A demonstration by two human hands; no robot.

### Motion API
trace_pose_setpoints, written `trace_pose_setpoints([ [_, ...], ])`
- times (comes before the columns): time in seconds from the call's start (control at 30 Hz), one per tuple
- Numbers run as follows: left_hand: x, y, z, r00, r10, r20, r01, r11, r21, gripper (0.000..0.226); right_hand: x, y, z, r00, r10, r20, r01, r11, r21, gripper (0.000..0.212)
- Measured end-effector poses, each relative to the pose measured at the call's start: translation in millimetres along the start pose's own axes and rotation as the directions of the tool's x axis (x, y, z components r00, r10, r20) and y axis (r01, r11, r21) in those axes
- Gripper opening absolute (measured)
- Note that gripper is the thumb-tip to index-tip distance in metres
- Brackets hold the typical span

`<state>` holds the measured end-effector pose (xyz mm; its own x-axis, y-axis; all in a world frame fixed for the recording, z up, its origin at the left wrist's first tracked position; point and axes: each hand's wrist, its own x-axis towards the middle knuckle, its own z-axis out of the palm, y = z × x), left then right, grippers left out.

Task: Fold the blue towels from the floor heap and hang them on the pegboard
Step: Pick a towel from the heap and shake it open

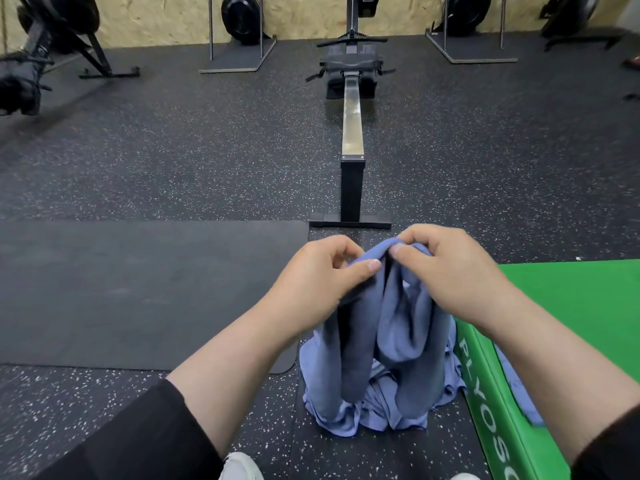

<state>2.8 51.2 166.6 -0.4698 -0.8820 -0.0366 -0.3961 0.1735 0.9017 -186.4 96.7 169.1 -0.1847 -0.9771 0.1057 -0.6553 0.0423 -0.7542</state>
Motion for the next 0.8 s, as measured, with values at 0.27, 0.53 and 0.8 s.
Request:
trace_pose_setpoints([
  [0.27,2.2,-5.5,-2.0,0.997,-0.046,-0.069,0.049,0.998,0.040,0.023,2.2,17.4,-12.5,0.968,0.184,-0.173,-0.176,0.982,0.062,0.024],
  [0.53,2.0,-0.9,0.7,0.996,0.054,-0.072,-0.047,0.995,0.090,0.015,-1.6,11.8,-5.5,0.984,0.076,0.160,-0.055,0.989,-0.134,0.023],
  [0.8,0.9,-1.4,5.0,0.994,0.081,-0.071,-0.074,0.992,0.099,0.019,-3.8,1.2,1.3,0.978,-0.056,0.201,0.068,0.996,-0.052,0.011],
])
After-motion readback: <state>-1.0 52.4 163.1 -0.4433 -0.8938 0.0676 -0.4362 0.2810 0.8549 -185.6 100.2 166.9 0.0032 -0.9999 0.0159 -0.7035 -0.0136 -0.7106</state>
